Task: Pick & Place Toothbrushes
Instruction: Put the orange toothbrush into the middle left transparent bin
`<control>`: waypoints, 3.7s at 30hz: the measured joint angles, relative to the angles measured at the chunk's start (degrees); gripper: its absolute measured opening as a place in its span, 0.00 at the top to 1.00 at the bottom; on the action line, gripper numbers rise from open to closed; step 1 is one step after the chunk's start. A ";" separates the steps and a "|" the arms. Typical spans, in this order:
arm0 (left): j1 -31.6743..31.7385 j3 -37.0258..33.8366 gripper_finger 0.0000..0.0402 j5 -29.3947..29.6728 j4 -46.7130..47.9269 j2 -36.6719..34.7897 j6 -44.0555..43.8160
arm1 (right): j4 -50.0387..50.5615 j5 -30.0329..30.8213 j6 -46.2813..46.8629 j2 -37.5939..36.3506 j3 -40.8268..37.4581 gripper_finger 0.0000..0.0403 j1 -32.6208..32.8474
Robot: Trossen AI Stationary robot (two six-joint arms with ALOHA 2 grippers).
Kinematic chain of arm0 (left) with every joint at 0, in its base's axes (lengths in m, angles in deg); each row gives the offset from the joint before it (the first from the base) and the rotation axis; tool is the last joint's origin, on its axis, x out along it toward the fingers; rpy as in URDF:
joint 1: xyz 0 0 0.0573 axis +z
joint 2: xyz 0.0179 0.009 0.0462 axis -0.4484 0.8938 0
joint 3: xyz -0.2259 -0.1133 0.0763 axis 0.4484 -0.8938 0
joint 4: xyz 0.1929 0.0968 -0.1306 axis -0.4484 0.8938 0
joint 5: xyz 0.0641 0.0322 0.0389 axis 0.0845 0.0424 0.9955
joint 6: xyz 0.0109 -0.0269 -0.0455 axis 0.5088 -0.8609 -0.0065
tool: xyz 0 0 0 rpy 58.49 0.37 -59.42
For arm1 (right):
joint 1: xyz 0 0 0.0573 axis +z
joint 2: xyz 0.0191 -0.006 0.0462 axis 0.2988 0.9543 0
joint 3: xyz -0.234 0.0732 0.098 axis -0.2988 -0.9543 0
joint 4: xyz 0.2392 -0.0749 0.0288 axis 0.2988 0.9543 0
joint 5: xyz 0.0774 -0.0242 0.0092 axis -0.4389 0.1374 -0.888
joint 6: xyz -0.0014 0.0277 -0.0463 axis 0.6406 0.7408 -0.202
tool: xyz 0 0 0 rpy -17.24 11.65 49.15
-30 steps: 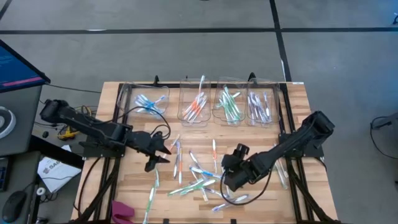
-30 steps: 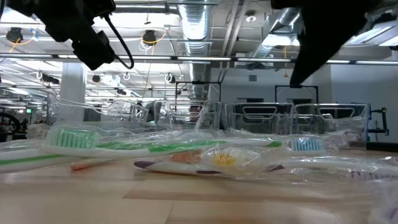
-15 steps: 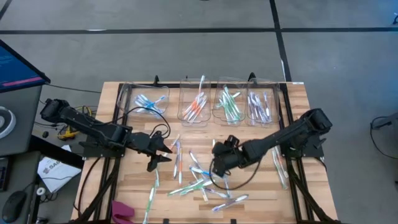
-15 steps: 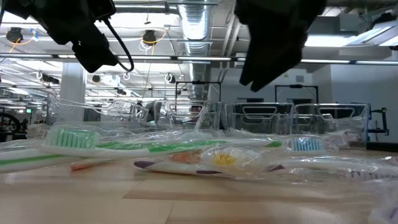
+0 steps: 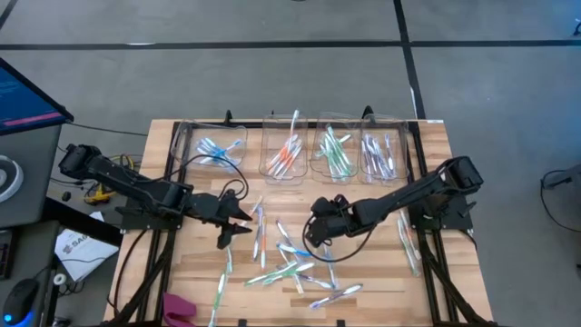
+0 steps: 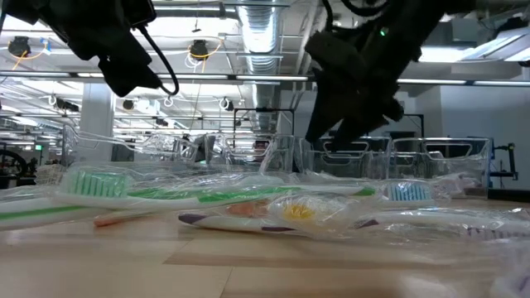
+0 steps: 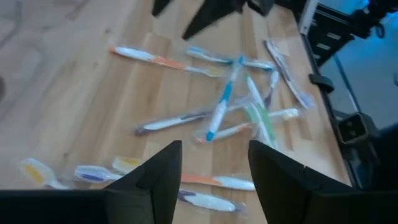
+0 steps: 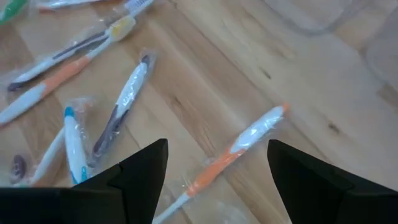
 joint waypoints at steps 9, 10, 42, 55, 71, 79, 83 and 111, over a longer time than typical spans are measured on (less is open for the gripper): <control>0.02 0.00 0.56 2.92 -0.25 0.00 -0.02 | -8.53 0.13 0.70 0.00 -5.97 0.33 -1.83; 0.02 0.00 0.56 2.92 -0.27 0.00 -0.02 | -8.66 0.16 0.37 0.00 -6.16 0.33 -2.05; 0.02 -7.85 0.56 3.16 -9.34 -0.02 -1.52 | -5.53 0.19 -3.08 17.07 2.83 0.66 -3.80; -0.02 -7.85 0.56 3.53 -11.96 -0.02 0.42 | -3.47 0.87 -9.10 15.68 2.49 0.97 -2.73; -3.49 -7.85 0.56 3.99 -44.29 13.21 16.84 | -9.08 17.23 -23.21 -4.22 2.17 0.97 13.10; -4.07 -7.52 0.55 4.45 -73.00 30.28 25.81 | -23.14 17.71 -38.70 -4.48 2.24 0.97 17.05; -4.07 -5.17 0.49 4.45 -76.52 34.70 26.12 | -23.07 17.60 -38.91 -4.48 2.24 0.97 16.63; -3.11 1.73 0.47 0.01 -76.90 38.38 32.11 | -22.42 13.30 -38.86 -4.51 2.30 0.97 14.03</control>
